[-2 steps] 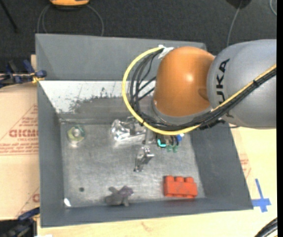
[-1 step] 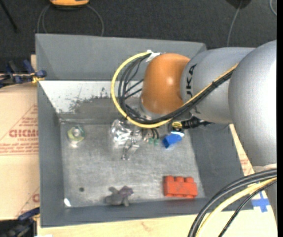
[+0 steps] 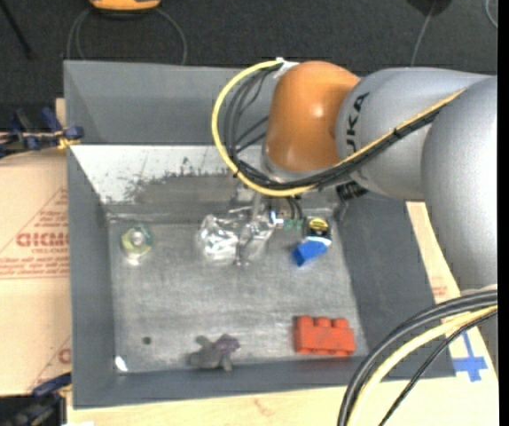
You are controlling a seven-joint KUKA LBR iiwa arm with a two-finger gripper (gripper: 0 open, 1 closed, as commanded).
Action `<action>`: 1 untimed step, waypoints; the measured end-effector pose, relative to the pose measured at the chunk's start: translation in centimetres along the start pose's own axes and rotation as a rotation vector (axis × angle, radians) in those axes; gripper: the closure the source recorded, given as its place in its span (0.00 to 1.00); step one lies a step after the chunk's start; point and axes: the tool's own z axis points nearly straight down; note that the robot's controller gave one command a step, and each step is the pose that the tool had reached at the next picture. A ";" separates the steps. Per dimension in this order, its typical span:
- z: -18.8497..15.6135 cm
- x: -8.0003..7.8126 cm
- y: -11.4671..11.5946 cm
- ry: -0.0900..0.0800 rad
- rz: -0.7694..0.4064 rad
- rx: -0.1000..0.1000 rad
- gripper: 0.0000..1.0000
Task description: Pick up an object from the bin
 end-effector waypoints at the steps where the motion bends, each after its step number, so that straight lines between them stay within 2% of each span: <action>1: 0.2 -0.8 -1.8 0.004 -0.010 0.001 0.00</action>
Offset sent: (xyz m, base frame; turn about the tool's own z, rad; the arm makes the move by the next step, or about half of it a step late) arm 0.0055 -0.0154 -0.0034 -0.0130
